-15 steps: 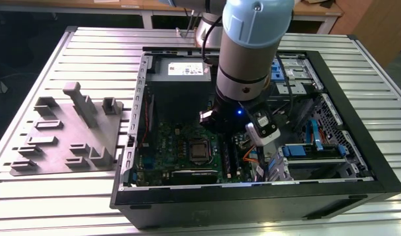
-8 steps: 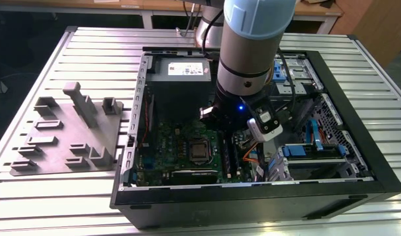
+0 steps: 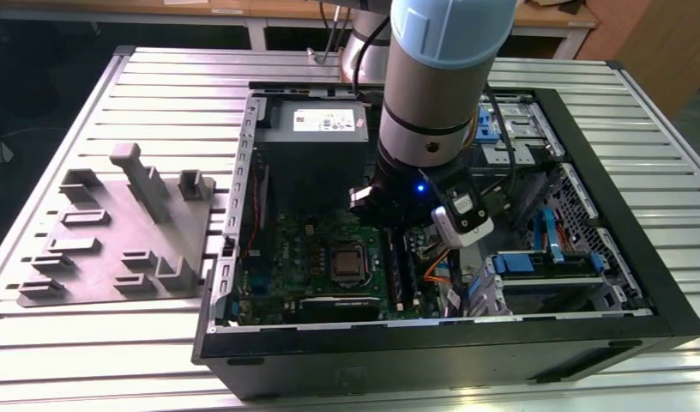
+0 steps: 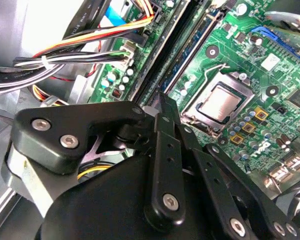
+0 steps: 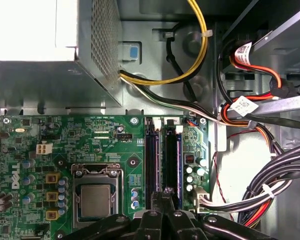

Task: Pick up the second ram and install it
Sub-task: 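Insert the second ram into the second slot, then press down the second ram until it locks into place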

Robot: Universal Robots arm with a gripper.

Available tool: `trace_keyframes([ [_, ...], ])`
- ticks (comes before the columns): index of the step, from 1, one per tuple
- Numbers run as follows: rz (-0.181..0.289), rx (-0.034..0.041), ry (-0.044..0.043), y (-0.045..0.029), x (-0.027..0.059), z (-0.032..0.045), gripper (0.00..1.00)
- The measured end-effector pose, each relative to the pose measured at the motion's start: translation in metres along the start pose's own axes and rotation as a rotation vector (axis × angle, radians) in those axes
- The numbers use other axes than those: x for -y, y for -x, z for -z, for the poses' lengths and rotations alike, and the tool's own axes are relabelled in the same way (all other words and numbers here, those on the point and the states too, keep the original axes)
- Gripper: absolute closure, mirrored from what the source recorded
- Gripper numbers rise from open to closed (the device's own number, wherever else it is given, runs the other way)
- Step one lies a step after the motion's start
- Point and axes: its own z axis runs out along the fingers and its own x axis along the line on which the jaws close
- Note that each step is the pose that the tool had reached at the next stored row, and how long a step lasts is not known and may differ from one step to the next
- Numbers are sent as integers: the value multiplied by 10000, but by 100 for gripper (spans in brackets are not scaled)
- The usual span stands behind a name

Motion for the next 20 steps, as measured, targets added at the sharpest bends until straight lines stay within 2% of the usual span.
trace_keyframes([
  [20,0,-1,-2,1,-2,20,90],
])
